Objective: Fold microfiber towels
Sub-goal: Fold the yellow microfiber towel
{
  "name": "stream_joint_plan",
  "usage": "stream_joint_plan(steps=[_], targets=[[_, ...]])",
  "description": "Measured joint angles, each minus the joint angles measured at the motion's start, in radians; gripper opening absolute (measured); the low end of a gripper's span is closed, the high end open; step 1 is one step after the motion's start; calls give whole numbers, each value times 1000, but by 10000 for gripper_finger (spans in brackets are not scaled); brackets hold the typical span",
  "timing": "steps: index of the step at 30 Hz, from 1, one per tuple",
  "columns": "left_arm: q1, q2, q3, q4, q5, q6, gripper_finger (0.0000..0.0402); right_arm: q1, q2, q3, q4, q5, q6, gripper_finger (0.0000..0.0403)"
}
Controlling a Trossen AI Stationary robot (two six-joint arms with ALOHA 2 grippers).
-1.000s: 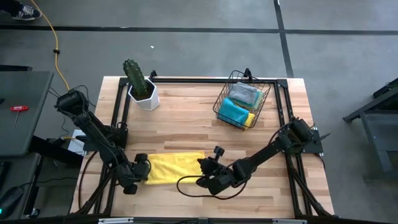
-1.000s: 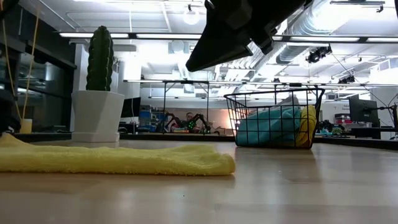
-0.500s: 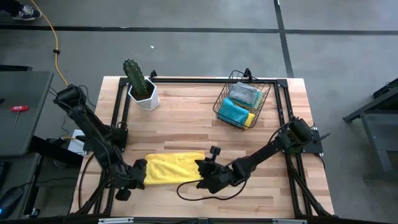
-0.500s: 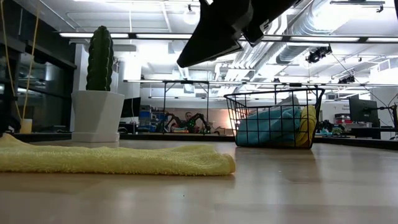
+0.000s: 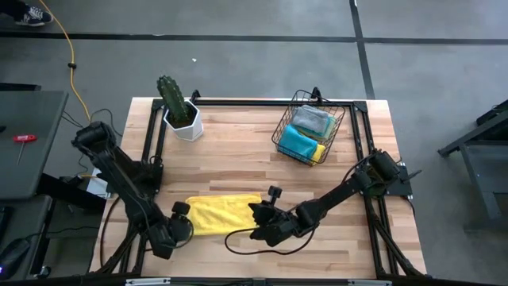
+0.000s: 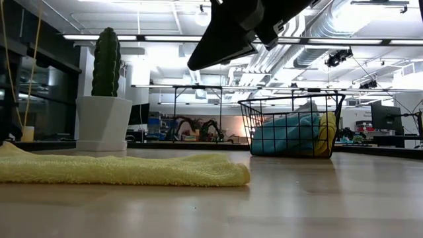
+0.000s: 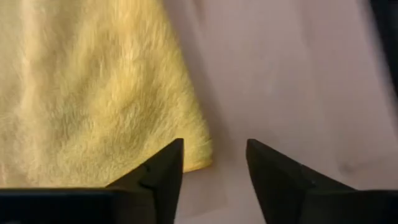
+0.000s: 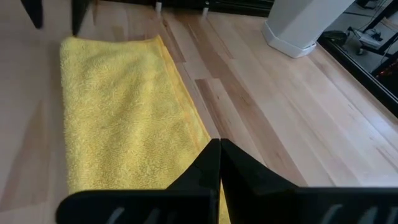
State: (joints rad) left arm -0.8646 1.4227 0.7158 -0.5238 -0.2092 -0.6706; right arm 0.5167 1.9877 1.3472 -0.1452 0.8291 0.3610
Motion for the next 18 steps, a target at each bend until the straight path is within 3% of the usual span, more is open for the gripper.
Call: stream_joint_plan(steps=[5,10,15,18], targets=[[0,106,-1,-8,0,-8,195,0,0,0,2,0,-1,0],[-1,168,5,12,-3,-24,198,0,0,0,8,0,-3,0],[-2,172,19,3,-14,-43,169,0,0,0,8,-5,4,0],[-2,166,22,-8,-23,-60,132,0,0,0,8,-94,55,0]])
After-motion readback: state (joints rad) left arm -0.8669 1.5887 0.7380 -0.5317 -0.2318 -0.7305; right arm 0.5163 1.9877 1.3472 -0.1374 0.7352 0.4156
